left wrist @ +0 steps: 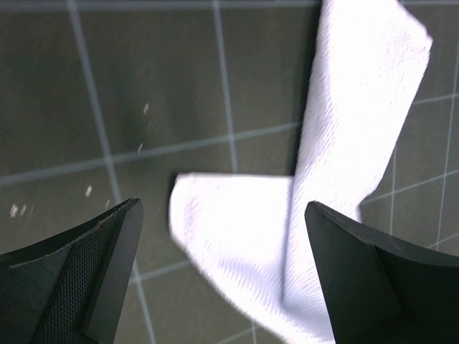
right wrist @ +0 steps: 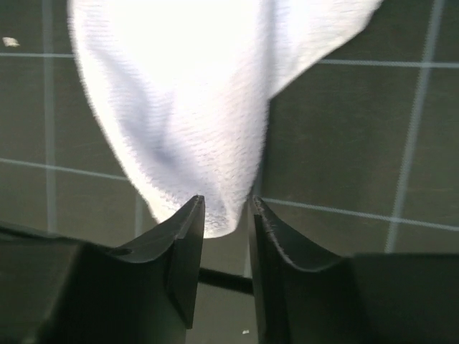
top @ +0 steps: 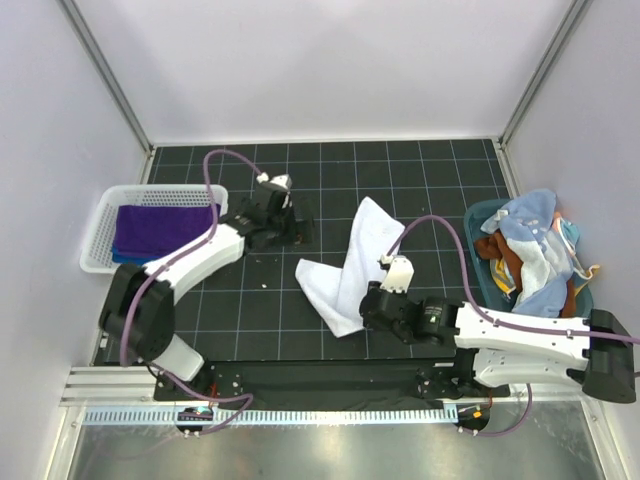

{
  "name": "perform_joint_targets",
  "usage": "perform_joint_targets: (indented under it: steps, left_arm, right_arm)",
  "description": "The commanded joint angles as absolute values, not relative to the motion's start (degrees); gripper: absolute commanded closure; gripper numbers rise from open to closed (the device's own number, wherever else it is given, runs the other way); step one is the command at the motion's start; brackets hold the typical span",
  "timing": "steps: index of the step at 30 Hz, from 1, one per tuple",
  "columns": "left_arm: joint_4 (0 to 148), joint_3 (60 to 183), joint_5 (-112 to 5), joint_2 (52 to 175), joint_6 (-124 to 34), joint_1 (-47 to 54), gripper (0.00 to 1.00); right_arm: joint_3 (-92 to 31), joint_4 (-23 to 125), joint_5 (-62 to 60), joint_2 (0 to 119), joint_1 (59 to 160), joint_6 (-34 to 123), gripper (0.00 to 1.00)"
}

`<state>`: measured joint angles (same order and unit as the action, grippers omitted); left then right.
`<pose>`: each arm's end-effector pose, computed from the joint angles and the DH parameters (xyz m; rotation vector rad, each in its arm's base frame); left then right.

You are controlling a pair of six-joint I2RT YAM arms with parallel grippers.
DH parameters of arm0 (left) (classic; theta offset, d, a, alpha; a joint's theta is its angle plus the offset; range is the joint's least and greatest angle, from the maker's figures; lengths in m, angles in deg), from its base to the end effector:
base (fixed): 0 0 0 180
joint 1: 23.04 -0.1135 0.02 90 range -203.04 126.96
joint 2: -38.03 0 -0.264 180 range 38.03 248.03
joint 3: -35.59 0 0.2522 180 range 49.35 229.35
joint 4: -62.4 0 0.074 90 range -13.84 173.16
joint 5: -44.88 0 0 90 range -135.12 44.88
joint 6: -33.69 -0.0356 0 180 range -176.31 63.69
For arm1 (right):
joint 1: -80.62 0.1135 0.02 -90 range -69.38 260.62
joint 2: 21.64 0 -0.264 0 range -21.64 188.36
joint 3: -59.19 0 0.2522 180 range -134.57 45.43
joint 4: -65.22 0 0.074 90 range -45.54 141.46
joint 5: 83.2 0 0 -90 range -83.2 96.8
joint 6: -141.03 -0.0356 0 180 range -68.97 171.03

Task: Fold and stack the towels
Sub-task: Move the towel to the center of the board, then flatten out the crumpled towel

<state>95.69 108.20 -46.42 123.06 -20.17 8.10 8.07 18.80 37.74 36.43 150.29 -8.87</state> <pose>0.2734 -0.1661 0.2438 -0.0955 2.4469 -0.5752 0.0842 0.1747 0.2231 0.0145 2.3706 0.4286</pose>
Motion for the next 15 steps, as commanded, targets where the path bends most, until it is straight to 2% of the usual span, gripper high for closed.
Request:
perform_joint_targets:
  steps: [1, 2, 6, 9, 10, 15]
  left_arm:
    - [90.0, 116.8, -48.5, 130.6, -23.6, 8.3, 0.01]
    - [89.7, 118.4, -49.2, 132.2, -24.6, 8.3, 0.00]
    - [89.7, 129.6, -56.1, 141.6, -26.4, 8.3, 0.00]
    - [89.7, 135.2, -59.3, 149.2, -27.6, 8.3, 0.00]
    - [90.0, 138.6, -60.3, 151.4, -27.8, 8.4, 0.01]
    - [92.2, 147.9, -59.7, 162.2, -30.6, 8.2, 0.01]
  right_arm:
    - [4.7, 13.0, 46.1, 38.1, 148.9, -10.7, 0.61]
    - [3.1, 12.7, 45.3, 39.5, 146.8, -8.0, 0.57]
    - [1.3, 19.4, 37.5, 41.1, 126.8, 1.6, 0.55]
    - [-3.9, 20.5, 39.7, 46.0, 119.8, 5.8, 0.52]
    - [-5.0, 22.5, 38.7, 47.9, 114.3, 6.5, 0.52]
    - [-9.4, 30.4, 33.2, 59.0, 104.4, 8.8, 0.52]
